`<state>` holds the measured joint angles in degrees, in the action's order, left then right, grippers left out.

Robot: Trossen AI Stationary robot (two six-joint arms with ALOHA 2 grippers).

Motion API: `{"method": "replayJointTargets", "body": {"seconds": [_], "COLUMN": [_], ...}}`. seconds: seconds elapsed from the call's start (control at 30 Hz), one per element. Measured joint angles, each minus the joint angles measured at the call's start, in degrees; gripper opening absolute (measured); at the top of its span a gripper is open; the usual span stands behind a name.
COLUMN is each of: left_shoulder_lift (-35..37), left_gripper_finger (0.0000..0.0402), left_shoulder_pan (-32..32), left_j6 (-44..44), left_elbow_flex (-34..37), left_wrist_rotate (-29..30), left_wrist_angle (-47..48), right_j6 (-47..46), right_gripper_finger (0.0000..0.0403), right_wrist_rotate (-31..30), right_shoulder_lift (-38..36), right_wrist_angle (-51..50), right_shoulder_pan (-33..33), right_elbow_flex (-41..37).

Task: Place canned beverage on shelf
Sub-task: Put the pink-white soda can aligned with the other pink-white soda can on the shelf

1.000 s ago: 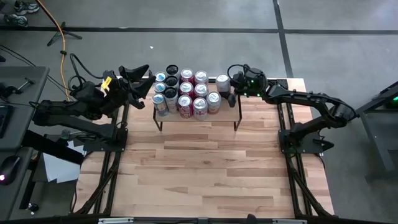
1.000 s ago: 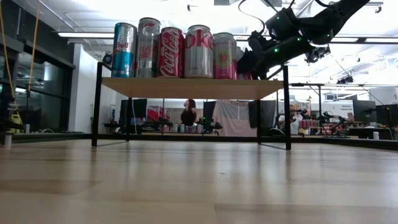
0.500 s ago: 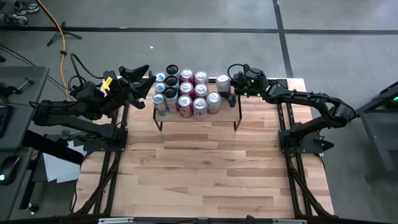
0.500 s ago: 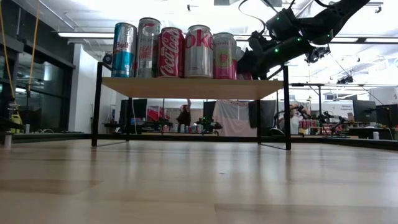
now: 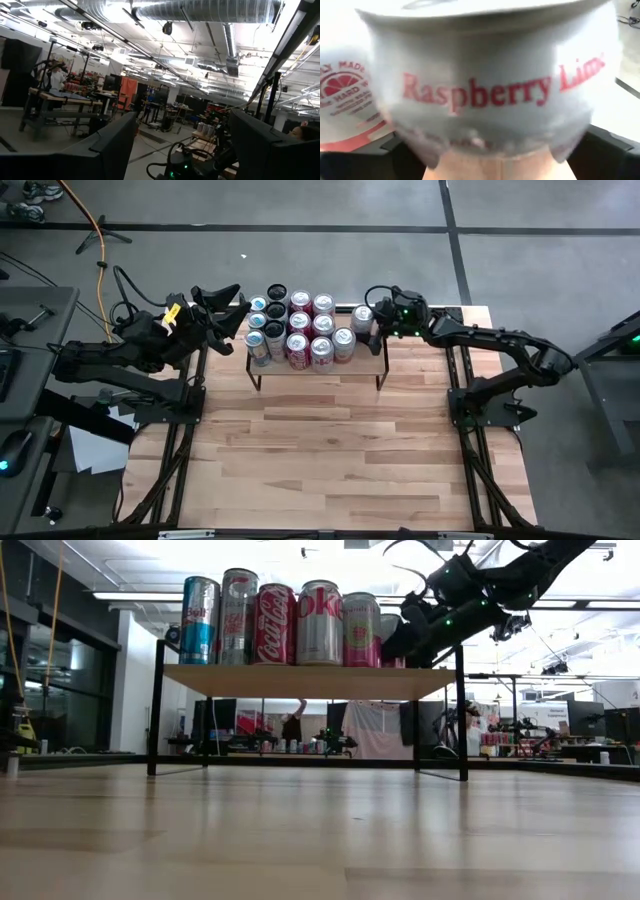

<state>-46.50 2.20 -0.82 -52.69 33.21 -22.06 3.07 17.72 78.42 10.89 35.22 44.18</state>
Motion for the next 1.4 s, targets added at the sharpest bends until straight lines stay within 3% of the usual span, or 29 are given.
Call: {"method": "replayJointTargets", "body": {"seconds": [0.47,0.8,0.9,1.03,1.13,1.27,1.33,1.4], "left_shoulder_lift": [0.0,0.2,0.2,0.2,0.2,0.2,0.2,0.2], "left_gripper_finger": [0.0257,0.0257,0.0257,0.0257,0.0257,0.0257,0.0257,0.0257], "left_shoulder_pan": [0.0,0.0,0.0,0.0,0.0,0.0,0.0,0.0], "left_j6": [0.0,1.5,2.1,2.2,2.1,2.1,2.1,2.1], "left_elbow_flex": [0.0,0.0,0.0,0.0,0.0,0.0,0.0,0.0], "left_wrist_rotate": [0.1,0.1,0.1,0.1,0.1,0.4,0.5,0.5], "left_wrist_angle": [0.1,0.2,0.2,0.5,0.4,0.4,0.4,0.4], "right_j6": [7.5,6.8,2.0,-14.7,-26.2,-30.6,-33.4,-35.2], "right_gripper_finger": [0.0378,0.0378,0.0378,0.0378,0.0378,0.0378,0.0378,0.0378], "right_wrist_rotate": [-0.8,-3.3,-7.0,-11.7,-12.0,-10.7,-10.6,-12.2], "right_shoulder_lift": [-10.5,-20.9,-24.4,-28.1,-29.3,-28.5,-26.9,-23.8], "right_wrist_angle": [-12.9,-21.9,-21.3,-18.8,-14.7,-7.2,-8.9,-17.7], "right_shoulder_pan": [0.4,0.4,0.4,0.4,0.4,0.0,-1.0,-2.8], "right_elbow_flex": [0.0,0.0,0.0,0.0,0.0,0.2,2.2,7.1]}}
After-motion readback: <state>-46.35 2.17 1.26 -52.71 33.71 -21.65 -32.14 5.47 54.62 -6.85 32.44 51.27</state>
